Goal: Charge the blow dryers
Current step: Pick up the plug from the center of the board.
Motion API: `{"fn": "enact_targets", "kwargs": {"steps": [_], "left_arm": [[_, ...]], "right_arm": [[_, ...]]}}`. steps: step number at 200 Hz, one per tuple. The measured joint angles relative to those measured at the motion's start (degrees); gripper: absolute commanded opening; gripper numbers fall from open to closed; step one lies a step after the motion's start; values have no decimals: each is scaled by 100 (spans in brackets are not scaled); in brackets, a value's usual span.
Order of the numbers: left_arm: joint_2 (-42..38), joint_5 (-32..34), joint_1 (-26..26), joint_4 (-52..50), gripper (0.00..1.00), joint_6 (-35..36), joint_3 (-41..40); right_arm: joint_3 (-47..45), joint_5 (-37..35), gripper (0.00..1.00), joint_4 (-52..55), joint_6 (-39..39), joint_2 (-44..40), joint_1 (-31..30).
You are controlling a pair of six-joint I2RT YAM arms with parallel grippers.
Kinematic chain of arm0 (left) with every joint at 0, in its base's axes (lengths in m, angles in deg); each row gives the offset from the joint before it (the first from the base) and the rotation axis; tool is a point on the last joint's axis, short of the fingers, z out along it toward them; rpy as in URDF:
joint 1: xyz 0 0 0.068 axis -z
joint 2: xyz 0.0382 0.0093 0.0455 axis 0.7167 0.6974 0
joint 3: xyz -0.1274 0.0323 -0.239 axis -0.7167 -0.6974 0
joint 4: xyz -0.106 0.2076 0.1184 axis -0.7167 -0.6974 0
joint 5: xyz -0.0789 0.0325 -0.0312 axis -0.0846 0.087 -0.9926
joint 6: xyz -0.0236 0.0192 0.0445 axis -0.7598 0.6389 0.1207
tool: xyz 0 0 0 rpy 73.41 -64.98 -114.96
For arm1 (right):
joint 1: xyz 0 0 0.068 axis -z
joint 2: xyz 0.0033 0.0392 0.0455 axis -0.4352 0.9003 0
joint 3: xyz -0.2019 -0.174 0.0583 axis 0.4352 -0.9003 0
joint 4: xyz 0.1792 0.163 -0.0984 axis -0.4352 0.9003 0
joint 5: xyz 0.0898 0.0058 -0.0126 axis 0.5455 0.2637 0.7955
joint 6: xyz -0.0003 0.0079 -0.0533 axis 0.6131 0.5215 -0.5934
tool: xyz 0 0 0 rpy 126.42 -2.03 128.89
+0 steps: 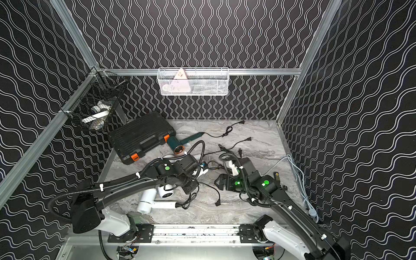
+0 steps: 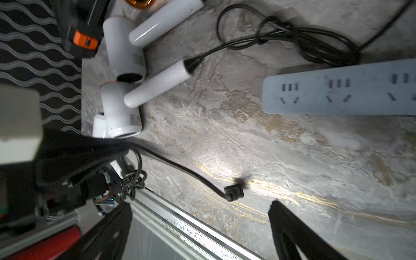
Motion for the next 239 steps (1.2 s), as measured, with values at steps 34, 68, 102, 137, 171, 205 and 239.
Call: {"fn": "enact_targets", "kwargs": {"steps": [34, 68, 102, 137, 171, 205, 239], "left_arm": [[-284, -20, -111, 22, 0, 13, -74], [-417, -61, -208, 39, 0, 13, -142], [-638, -107, -376, 31, 0, 9, -205], [-765, -201, -546, 17, 0, -4, -212], [-828, -293, -669, 4, 0, -4, -225], [-844, -400, -728, -4, 0, -4, -216], [-844, -424, -748, -46, 0, -4, -190]], "right_arm": [[179, -1130, 98, -72, 170, 496, -1379], [271, -1921, 98, -157, 501, 634, -1790], [282, -2247, 99, -197, 623, 557, -1823], [-26, -2243, 95, -356, 640, 409, -1843], [-358, -2083, 93, -743, 667, 297, -1958], [-608, -1982, 86, -1165, 802, 321, -1987], [-682, -1993, 74, -1421, 1056, 590, -1987]]}}
